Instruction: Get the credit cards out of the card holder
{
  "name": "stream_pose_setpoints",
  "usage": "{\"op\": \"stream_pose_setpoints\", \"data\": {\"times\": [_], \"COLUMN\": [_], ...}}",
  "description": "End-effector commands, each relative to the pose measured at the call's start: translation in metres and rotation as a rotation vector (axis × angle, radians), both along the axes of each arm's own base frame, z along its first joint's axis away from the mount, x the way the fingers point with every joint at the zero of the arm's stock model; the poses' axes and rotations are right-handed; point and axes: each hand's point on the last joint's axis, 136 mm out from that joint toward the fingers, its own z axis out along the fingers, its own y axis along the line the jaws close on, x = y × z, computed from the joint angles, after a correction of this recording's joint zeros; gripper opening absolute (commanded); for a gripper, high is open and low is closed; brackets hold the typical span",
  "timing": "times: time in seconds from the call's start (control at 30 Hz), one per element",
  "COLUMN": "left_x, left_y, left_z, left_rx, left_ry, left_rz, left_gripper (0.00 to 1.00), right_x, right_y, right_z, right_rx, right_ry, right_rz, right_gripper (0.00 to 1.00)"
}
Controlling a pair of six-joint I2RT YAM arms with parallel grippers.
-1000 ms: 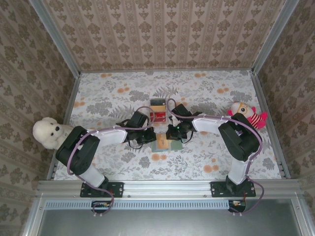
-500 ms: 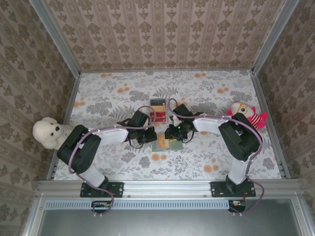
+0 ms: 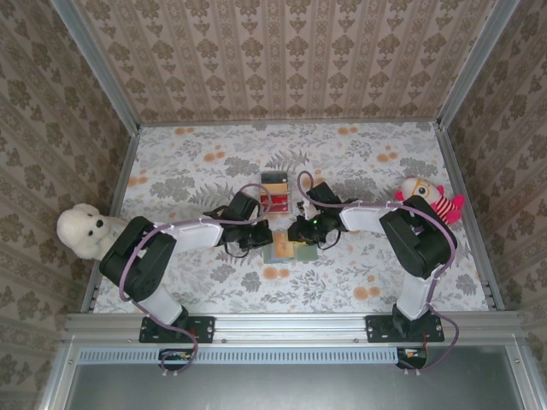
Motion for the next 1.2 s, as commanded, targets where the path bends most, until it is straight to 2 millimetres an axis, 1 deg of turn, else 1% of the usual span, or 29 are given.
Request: {"op": "stream_pose_setpoints", "data": {"times": [0.0,0.1,0.23,0.37,0.43,0.53,0.63,0.77,0.87,0.97,1.0,1.03,1.1,1.17], "left_x": [-0.014,-0.015,-0.015,-0.015,-0.014,-0.010,-0.002,0.011,0.021,0.028,0.030,0.031,0.033,0.033], "left_y": [0.015,0.018,0.020,0.019,0.015,0.010,0.004,-0.003,0.002,0.009,0.010,0.011,0.008,0.004], "left_z": [-0.021,-0.022,-0.021,-0.020,-0.016,-0.005,0.016,0.049,0.069,0.080,0.084,0.088,0.100,0.114], "left_rx": [0.094,0.105,0.107,0.102,0.086,0.060,0.036,-0.029,-0.054,-0.068,-0.078,-0.095,-0.140,-0.194], "left_ry": [0.044,0.043,0.037,0.037,0.034,0.014,-0.027,-0.092,-0.134,-0.150,-0.152,-0.155,-0.172,-0.193], "left_rz": [-0.007,-0.004,-0.003,-0.005,-0.012,-0.025,-0.041,-0.061,-0.044,-0.014,-0.006,-0.002,0.004,0.006], "left_gripper": [0.04,0.04,0.06,0.06,0.06,0.08,0.12,0.19,0.24,0.30,0.33,0.37,0.47,0.59], "right_x": [-0.006,-0.008,-0.010,-0.012,-0.013,-0.011,-0.007,-0.002,0.000,0.005,0.006,0.008,0.012,0.018], "right_y": [0.003,-0.001,-0.016,-0.029,-0.032,-0.034,-0.033,-0.036,-0.044,-0.047,-0.047,-0.047,-0.044,-0.041], "right_z": [0.005,0.005,0.008,0.009,0.011,0.019,0.035,0.058,0.076,0.101,0.104,0.122,0.142,0.161], "right_rx": [0.034,0.027,-0.001,-0.016,-0.017,0.000,0.033,0.071,0.097,0.165,0.182,0.218,0.273,0.327], "right_ry": [0.006,-0.002,-0.018,-0.015,-0.019,-0.047,-0.087,-0.143,-0.190,-0.262,-0.277,-0.333,-0.395,-0.441], "right_rz": [0.019,0.019,0.014,0.007,0.007,0.002,-0.006,-0.028,-0.054,-0.076,-0.082,-0.088,-0.100,-0.121], "right_gripper": [0.18,0.14,0.10,0.09,0.07,0.05,0.02,0.00,0.00,0.00,0.00,0.00,0.00,0.00]}}
